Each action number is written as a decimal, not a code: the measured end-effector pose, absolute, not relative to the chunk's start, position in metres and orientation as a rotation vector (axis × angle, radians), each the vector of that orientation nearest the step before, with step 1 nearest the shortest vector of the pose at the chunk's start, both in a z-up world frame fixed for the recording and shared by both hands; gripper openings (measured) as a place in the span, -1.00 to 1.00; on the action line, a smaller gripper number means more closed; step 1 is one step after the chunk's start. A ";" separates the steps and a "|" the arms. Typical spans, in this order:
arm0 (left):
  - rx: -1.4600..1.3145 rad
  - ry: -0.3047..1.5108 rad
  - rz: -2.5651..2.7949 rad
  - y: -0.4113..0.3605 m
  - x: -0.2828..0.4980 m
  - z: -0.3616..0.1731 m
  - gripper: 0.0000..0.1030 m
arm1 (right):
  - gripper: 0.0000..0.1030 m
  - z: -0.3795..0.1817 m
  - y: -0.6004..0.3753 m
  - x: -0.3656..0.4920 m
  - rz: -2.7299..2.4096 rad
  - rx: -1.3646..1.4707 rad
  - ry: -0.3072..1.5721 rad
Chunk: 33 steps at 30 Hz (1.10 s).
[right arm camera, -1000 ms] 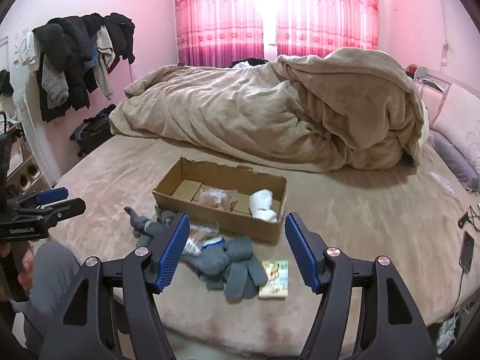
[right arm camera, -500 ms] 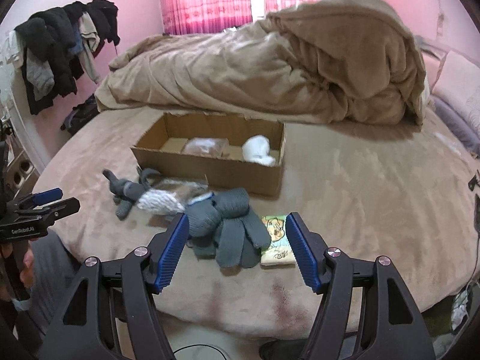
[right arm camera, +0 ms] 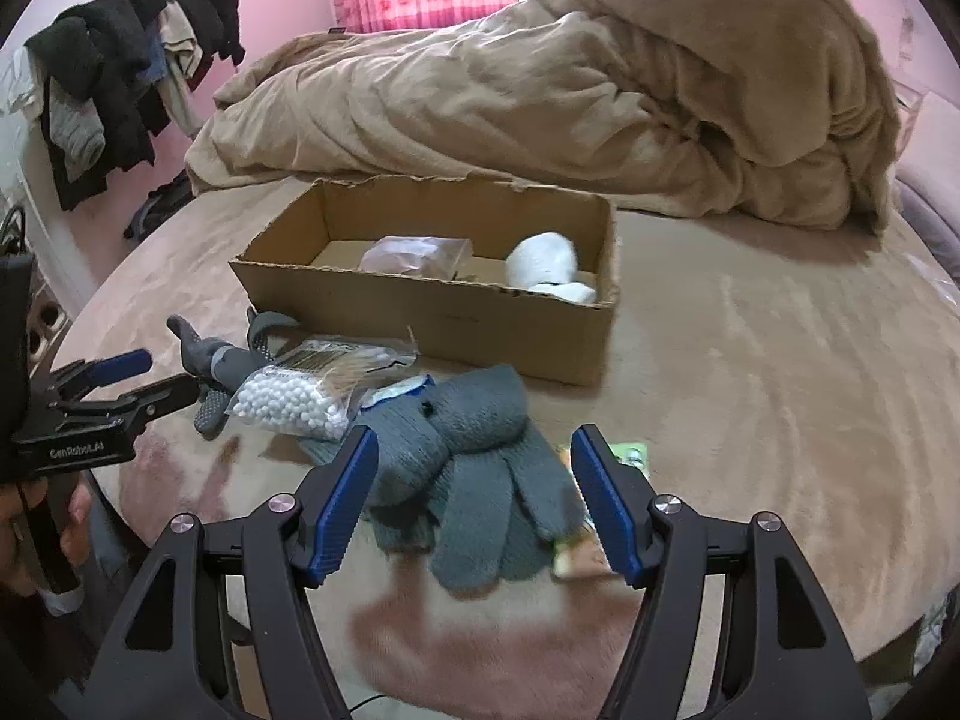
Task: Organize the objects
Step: 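Grasp the gray grip sock with the left tool while the right tool grasps the gray knit glove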
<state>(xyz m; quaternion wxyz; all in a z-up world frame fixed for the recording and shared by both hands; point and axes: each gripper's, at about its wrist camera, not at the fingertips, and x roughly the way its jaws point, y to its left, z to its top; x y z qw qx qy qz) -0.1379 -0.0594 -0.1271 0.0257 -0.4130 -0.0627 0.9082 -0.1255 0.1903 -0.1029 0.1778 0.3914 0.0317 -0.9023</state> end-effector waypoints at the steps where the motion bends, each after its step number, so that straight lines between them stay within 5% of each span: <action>1: -1.275 -0.195 2.802 -0.059 -0.141 -0.128 0.86 | 0.36 -0.105 0.188 -0.129 -2.547 1.110 0.093; 18: -1.357 -0.323 2.693 -0.053 -0.180 -0.156 0.82 | 0.32 -0.136 0.167 -0.153 -2.460 1.201 0.080; 24: -1.333 -0.314 2.675 -0.050 -0.178 -0.152 0.14 | 0.13 -0.142 0.173 -0.155 -2.435 1.220 0.029; 33: -1.277 -0.359 2.682 -0.051 -0.154 -0.141 -0.20 | -0.20 -0.130 0.174 -0.147 -2.458 1.164 0.067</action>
